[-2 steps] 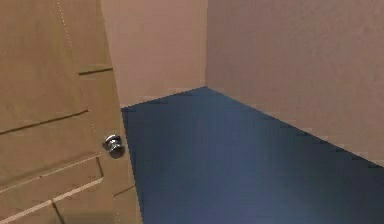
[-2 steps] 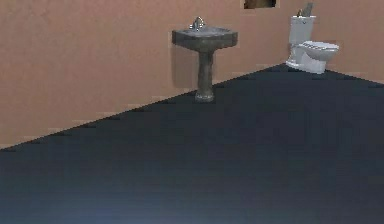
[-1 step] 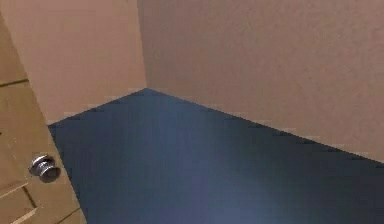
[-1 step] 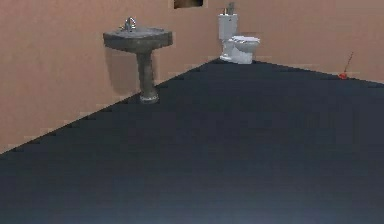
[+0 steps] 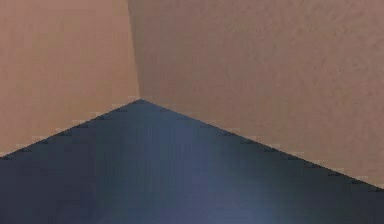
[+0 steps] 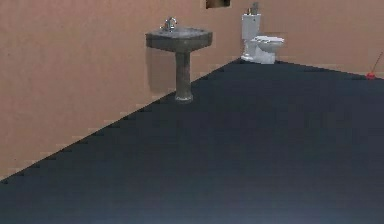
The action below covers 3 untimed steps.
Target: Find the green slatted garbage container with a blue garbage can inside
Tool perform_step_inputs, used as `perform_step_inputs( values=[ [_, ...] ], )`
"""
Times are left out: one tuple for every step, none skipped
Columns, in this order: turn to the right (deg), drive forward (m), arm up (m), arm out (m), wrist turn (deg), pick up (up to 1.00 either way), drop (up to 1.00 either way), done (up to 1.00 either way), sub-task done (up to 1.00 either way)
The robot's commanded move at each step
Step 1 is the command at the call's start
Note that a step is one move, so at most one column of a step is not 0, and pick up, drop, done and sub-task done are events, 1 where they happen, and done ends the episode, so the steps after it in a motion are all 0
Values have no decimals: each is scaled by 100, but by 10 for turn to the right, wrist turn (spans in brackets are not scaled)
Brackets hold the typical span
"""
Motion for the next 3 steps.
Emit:
perform_step_inputs(
  values=[
    [-30,0,0,0,0,0,0,0,0],
    [120,0,0,0,0,0,0,0,0],
    [0,45,0,0,0,0,0,0,0]
  ],
)
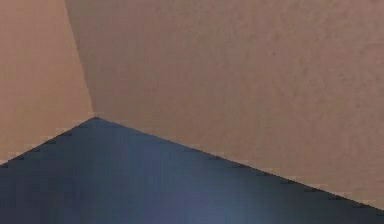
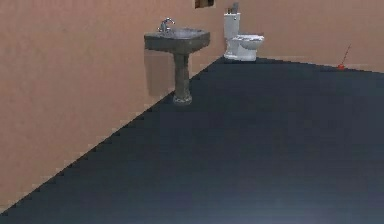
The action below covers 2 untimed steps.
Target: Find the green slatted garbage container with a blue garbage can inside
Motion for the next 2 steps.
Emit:
perform_step_inputs(
  values=[
    [-450,0,0,0,0,0,0,0,0],
    [-300,0,0,0,0,0,0,0,0]
  ],
)
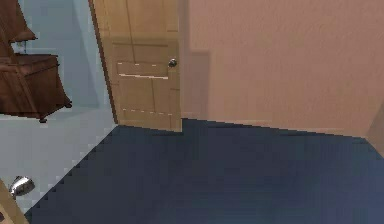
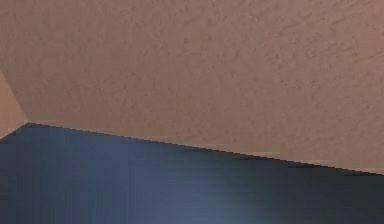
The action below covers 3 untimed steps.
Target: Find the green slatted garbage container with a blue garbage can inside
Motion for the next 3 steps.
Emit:
perform_step_inputs(
  values=[
    [0,5,0,0,0,0,0,0,0],
    [0,40,0,0,0,0,0,0,0],
    [-300,0,0,0,0,0,0,0,0]
  ],
)
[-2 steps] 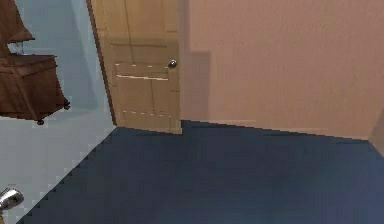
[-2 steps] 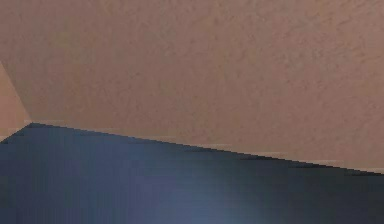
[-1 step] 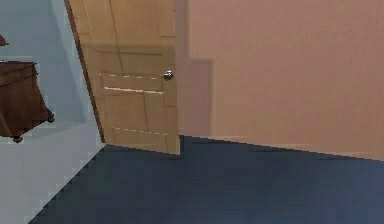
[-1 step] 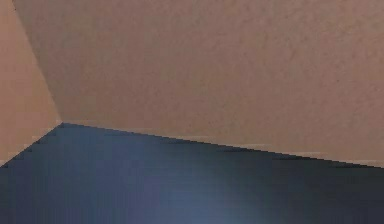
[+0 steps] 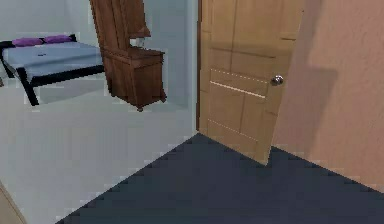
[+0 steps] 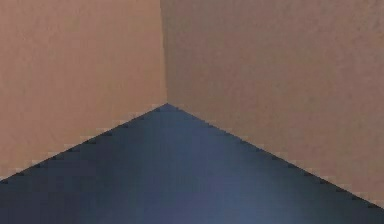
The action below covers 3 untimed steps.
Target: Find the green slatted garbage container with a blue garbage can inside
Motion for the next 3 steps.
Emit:
perform_step_inputs(
  values=[
    [0,55,0,0,0,0,0,0,0],
    [-420,0,0,0,0,0,0,0,0],
    [0,40,0,0,0,0,0,0,0]
  ],
)
